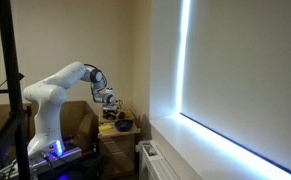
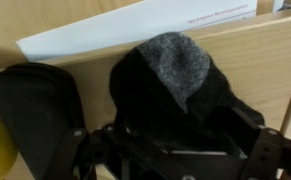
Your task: Pick the socks and put them in the bowl, then pick them from the bowl and put them on the cabinet top
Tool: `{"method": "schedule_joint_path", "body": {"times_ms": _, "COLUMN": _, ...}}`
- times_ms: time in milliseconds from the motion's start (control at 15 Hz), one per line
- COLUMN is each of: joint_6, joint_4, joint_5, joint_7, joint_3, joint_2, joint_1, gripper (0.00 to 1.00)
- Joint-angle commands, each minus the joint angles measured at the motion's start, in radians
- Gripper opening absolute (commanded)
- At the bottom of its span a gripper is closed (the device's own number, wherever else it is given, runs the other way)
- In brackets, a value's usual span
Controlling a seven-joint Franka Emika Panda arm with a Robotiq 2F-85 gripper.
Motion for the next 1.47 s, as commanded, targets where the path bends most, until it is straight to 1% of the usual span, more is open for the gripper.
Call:
{"method": "schedule_joint_path", "body": {"times_ms": 0, "joint_6": -0.056, "joint_4": 0.096, "joint_5": 0.051, "joint_7": -0.111, "joint_3": 0.105, "joint_2": 0.087, "joint_1": -0.074, "gripper": 1.0}}
{"method": "schedule_joint_path", "body": {"times_ms": 67, "joint_6": -0.076, "joint_4": 0.109, "joint_5": 0.062, "joint_7": -0.127, "joint_3": 0.119, "joint_2": 0.1, "joint_1": -0.084, "gripper": 0.75}}
{"method": "schedule_joint_path", "body": {"times_ms": 133, "joint_6": -0.094, "joint_4": 0.122, "joint_5": 0.069, "joint_7": -0.143, "joint_3": 0.129, "joint_2": 0.109, "joint_1": -0.093, "gripper": 0.73}}
{"method": "schedule_joint_path", "body": {"times_ms": 200, "joint_6": -0.108, "joint_4": 0.132, "joint_5": 0.076, "joint_7": -0.151, "joint_3": 0.132, "joint_2": 0.113, "joint_1": -0.099, "gripper": 0.67}}
{"method": "schedule_joint_path", "body": {"times_ms": 533, "joint_6": -0.181, "joint_4": 0.137, "joint_5": 0.114, "joint_7": -0.155, "joint_3": 0.121, "joint_2": 0.096, "joint_1": -0.115, "gripper": 0.31}}
{"method": "schedule_joint_path", "body": {"times_ms": 667, "joint_6": -0.205, "joint_4": 0.125, "joint_5": 0.12, "joint_7": -0.137, "joint_3": 0.104, "joint_2": 0.079, "joint_1": -0.109, "gripper": 0.16}}
{"method": "schedule_joint_path", "body": {"times_ms": 800, "joint_6": -0.215, "joint_4": 0.098, "joint_5": 0.119, "joint_7": -0.114, "joint_3": 0.083, "joint_2": 0.051, "joint_1": -0.106, "gripper": 0.03}}
{"method": "schedule_joint_path", "body": {"times_ms": 933, "joint_6": -0.243, "joint_4": 0.035, "joint_5": 0.122, "joint_7": -0.097, "joint_3": 0.074, "joint_2": -0.009, "joint_1": -0.113, "gripper": 0.01}}
{"method": "schedule_joint_path", "body": {"times_ms": 1000, "joint_6": -0.284, "joint_4": -0.014, "joint_5": 0.122, "joint_7": -0.083, "joint_3": 0.063, "joint_2": -0.058, "joint_1": -0.116, "gripper": 0.04}}
{"method": "schedule_joint_path", "body": {"times_ms": 1067, "joint_6": -0.315, "joint_4": -0.055, "joint_5": 0.128, "joint_7": -0.088, "joint_3": 0.067, "joint_2": -0.093, "joint_1": -0.127, "gripper": 0.02}}
{"method": "schedule_joint_path", "body": {"times_ms": 1133, "joint_6": -0.348, "joint_4": -0.116, "joint_5": 0.126, "joint_7": -0.067, "joint_3": 0.05, "joint_2": -0.151, "joint_1": -0.125, "gripper": 0.03}}
{"method": "schedule_joint_path", "body": {"times_ms": 1200, "joint_6": -0.382, "joint_4": -0.155, "joint_5": 0.119, "joint_7": -0.026, "joint_3": 0.02, "joint_2": -0.197, "joint_1": -0.112, "gripper": 0.03}}
{"method": "schedule_joint_path", "body": {"times_ms": 1333, "joint_6": -0.392, "joint_4": -0.247, "joint_5": 0.124, "joint_7": 0.03, "joint_3": -0.013, "joint_2": -0.282, "joint_1": -0.107, "gripper": 0.03}}
{"method": "schedule_joint_path", "body": {"times_ms": 1400, "joint_6": -0.392, "joint_4": -0.297, "joint_5": 0.12, "joint_7": 0.081, "joint_3": -0.043, "joint_2": -0.33, "joint_1": -0.096, "gripper": 0.03}}
